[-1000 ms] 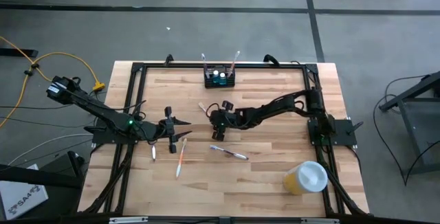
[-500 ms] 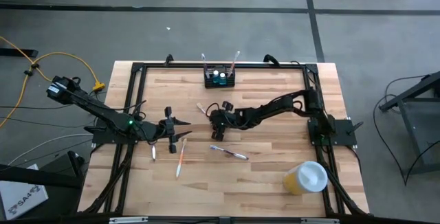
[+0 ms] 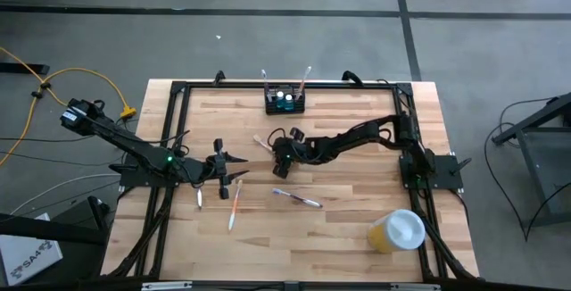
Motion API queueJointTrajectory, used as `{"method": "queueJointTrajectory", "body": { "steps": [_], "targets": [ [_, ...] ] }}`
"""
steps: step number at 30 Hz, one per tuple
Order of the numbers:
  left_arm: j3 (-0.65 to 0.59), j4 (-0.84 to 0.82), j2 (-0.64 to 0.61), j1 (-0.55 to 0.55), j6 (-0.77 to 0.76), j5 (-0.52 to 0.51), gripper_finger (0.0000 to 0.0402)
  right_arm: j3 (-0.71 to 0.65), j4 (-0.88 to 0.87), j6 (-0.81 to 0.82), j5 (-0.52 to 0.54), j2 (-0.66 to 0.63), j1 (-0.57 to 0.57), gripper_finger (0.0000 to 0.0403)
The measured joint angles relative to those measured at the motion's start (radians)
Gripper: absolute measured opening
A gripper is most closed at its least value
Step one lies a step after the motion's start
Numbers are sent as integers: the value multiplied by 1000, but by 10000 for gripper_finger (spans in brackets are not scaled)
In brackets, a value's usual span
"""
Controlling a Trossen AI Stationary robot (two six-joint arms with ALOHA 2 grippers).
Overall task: Pick & Place toothbrushing station
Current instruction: Put the top orange toothbrush into the wire organizer
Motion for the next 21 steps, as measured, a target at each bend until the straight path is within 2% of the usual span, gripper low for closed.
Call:
{"method": "queueJointTrajectory", "body": {
  "steps": [10, 14, 21],
  "targets": [
    [0, 0, 0, 0, 0, 0, 141, -2, 35, -39, -29, 2, -13, 142],
    [0, 0, 0, 0, 0, 0, 141, -2, 54, -41, -93, 2, -33, 142],
    [0, 0, 0, 0, 0, 0, 141, -2, 68, -41, -146, 2, -63, 142]
  ]
}}
